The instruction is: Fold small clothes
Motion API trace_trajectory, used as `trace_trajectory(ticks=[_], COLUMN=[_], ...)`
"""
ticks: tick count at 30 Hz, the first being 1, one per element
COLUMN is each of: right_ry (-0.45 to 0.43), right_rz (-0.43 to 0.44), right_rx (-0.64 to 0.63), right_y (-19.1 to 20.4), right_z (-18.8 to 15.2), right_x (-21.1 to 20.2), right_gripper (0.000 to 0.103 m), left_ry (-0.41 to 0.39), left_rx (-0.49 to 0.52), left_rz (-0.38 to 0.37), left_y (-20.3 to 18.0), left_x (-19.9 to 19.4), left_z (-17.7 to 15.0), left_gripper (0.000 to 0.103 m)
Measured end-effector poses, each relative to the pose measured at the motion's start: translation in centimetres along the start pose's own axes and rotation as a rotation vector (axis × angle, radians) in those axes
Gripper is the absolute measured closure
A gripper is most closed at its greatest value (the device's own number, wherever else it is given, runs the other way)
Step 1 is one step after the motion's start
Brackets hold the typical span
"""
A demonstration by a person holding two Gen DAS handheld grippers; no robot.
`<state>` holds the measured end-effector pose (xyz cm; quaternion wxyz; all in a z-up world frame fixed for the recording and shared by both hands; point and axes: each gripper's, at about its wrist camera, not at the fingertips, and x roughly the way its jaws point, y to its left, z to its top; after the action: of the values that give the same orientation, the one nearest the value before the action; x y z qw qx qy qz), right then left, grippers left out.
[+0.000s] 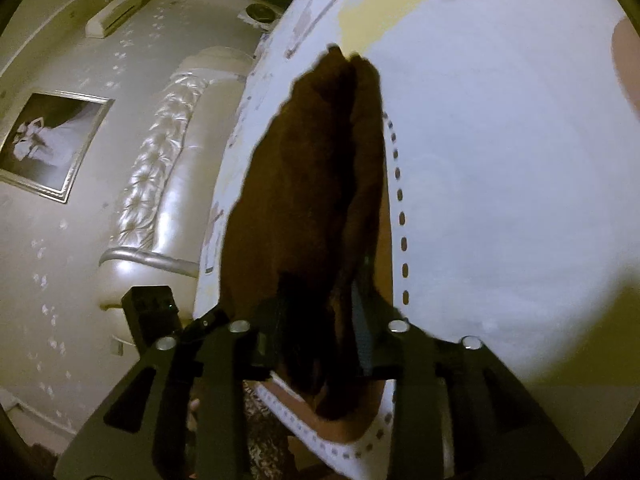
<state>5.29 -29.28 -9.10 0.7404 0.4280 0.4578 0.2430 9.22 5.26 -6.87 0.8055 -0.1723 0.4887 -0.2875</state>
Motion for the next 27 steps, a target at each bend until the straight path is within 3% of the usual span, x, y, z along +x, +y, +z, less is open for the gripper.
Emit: trace_trajectory(ticks=[3, 7, 9, 15, 16, 18, 19, 21, 24, 27], right_ry=[-0.065, -0.078, -0.079, -0.067, -0.060, -0.027, -0.007, -0.012, -0.042, -0.071], right_rz=[0.010, 0.033, 0.002, -0.035, -0.037, -0.074, -0.072, -0.063, -0.052, -0.050], right_rx=[-0.027, 0.013, 0.017, -0.011, -0.019, -0.052, -0.053, -0.059, -0.090, -0.129], right_y=[0.3, -0.1, -0.5, -0.4, -0.2, 0.4, 0.2, -0.1, 0.4, 1.2], right_z=[1.4, 5.1, 6.6, 10.4, 10.7, 11.0, 11.0, 11.0, 11.0, 11.5], right_x=[-2.0, -0.6, 0.6, 4.7, 5.1, 6.5, 7.0, 7.1, 6.4, 6.0], right_gripper=[0.041, 0.037, 0.037, 0.037, 0.039, 0.063, 0.080, 0.083, 0.085, 0.085], left_ry=[-0.036, -0.005, 0.012, 0.002, -0.001, -0.006, -0.010, -0.004, -0.009, -0.034], left_rx=[0.050, 0.019, -0.031, -0.055, -0.056, -0.021, 0.001, 0.057, 0.100, 0.093], left_rz=[0.024, 0.042, 0.031, 0.019, 0.019, 0.045, 0.062, 0.107, 0.153, 0.172], left_y=[0.4, 2.1, 3.3, 3.8, 3.8, 3.3, 3.0, 2.1, 1.2, 0.9], left_x=[-1.1, 1.4, 3.3, 6.2, 6.6, 7.3, 7.3, 7.8, 8.3, 8.2], left_z=[1.5, 4.8, 6.6, 10.6, 10.9, 11.2, 11.1, 10.9, 11.3, 12.4], left_gripper=[0.031, 0.031, 0.031, 0.027, 0.027, 0.028, 0.031, 0.064, 0.077, 0.081])
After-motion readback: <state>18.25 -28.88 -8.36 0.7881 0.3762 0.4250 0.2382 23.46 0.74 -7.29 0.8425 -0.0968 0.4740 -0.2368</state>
